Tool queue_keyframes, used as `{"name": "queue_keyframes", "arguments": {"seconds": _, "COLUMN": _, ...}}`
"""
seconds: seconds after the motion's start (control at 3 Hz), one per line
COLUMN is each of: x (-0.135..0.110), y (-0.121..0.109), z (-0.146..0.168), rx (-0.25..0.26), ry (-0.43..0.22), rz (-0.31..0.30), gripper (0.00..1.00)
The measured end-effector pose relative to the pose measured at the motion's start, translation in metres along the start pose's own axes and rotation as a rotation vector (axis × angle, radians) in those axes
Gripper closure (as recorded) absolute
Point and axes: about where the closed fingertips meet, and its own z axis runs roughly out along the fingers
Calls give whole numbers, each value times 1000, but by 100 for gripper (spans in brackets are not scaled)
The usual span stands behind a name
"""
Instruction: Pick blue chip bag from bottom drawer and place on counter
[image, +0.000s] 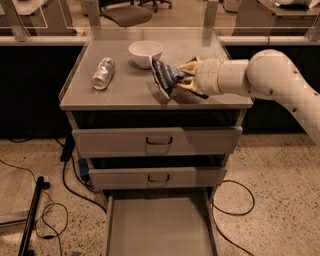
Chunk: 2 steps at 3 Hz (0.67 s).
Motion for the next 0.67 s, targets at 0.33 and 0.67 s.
{"name": "queue_keyframes", "arguments": {"seconds": 0.33, "x": 18, "y": -31, "z": 16, "rx": 23, "ry": 36, "rz": -7, "gripper": 100}}
{"name": "queue_keyframes", "arguments": {"seconds": 0.67, "x": 43, "y": -56, "z": 19, "rx": 47, "ry": 94, "rz": -10, "gripper": 100}}
